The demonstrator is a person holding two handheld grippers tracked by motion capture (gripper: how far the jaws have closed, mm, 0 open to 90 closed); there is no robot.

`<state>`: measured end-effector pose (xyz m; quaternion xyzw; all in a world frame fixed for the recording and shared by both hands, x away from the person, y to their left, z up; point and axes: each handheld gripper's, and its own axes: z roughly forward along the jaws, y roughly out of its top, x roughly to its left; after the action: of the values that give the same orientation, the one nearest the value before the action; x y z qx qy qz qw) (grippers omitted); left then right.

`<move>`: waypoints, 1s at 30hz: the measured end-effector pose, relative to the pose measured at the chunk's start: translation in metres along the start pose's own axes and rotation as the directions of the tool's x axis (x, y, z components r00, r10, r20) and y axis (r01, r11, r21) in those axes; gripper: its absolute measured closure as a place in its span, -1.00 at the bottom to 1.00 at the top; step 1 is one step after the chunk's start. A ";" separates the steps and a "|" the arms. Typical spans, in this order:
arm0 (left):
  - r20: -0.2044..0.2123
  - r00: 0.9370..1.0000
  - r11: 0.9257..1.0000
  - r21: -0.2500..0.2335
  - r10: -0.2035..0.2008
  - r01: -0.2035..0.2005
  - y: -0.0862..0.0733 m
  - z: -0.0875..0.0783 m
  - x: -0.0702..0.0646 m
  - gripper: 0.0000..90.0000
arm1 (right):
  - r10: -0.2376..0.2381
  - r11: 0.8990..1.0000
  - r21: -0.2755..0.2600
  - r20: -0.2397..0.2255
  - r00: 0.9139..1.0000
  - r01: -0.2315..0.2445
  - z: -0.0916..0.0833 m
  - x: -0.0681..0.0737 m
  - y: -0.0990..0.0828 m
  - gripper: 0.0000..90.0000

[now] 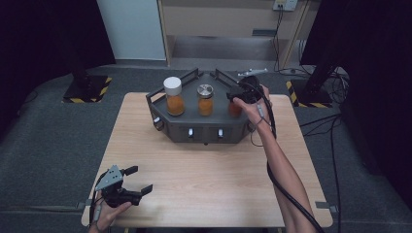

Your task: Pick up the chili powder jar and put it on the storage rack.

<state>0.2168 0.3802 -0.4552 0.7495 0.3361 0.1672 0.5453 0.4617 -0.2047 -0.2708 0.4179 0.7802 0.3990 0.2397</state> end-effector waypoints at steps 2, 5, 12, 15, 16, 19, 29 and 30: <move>0.000 1.000 1.000 0.001 0.001 -0.001 0.000 0.000 0.000 -0.92 | -0.006 1.000 0.001 0.000 1.000 0.006 0.000 0.001 0.000 -0.23; -0.001 1.000 1.000 0.001 0.001 -0.001 0.000 0.000 0.000 -0.92 | 0.005 1.000 -0.002 -0.004 1.000 -0.005 0.000 -0.001 -0.001 -0.23; -0.002 1.000 1.000 0.000 0.002 -0.002 0.000 0.000 -0.001 -0.92 | 0.011 1.000 -0.021 0.016 1.000 -0.011 -0.002 0.001 -0.005 -0.41; -0.002 1.000 1.000 0.000 0.001 -0.001 0.000 0.000 -0.001 -0.92 | 0.029 0.998 -0.051 0.020 0.999 -0.028 -0.008 0.000 -0.007 -0.58; -0.002 1.000 1.000 0.000 0.001 -0.001 0.000 0.000 -0.001 -0.92 | 0.026 0.998 -0.058 0.026 0.999 -0.025 -0.010 0.000 -0.006 -0.62; -0.002 1.000 1.000 0.002 0.004 -0.004 0.000 0.001 -0.001 -0.92 | 0.025 0.996 -0.086 0.017 1.000 -0.024 -0.019 -0.002 -0.005 -0.74; 0.000 1.000 1.000 0.004 0.007 -0.007 0.001 0.001 -0.001 -0.92 | -0.027 0.992 -0.126 0.003 1.000 0.027 -0.049 0.003 -0.001 -0.82; 0.000 1.000 1.000 0.004 0.006 -0.006 0.001 0.001 -0.001 -0.92 | -0.029 0.991 -0.129 0.000 1.000 0.029 -0.052 0.003 -0.001 -0.82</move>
<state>0.2169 0.3785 -0.4547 0.7517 0.3340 0.1681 0.5432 0.4233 -0.2242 -0.2420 0.3897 0.7590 0.4456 0.2713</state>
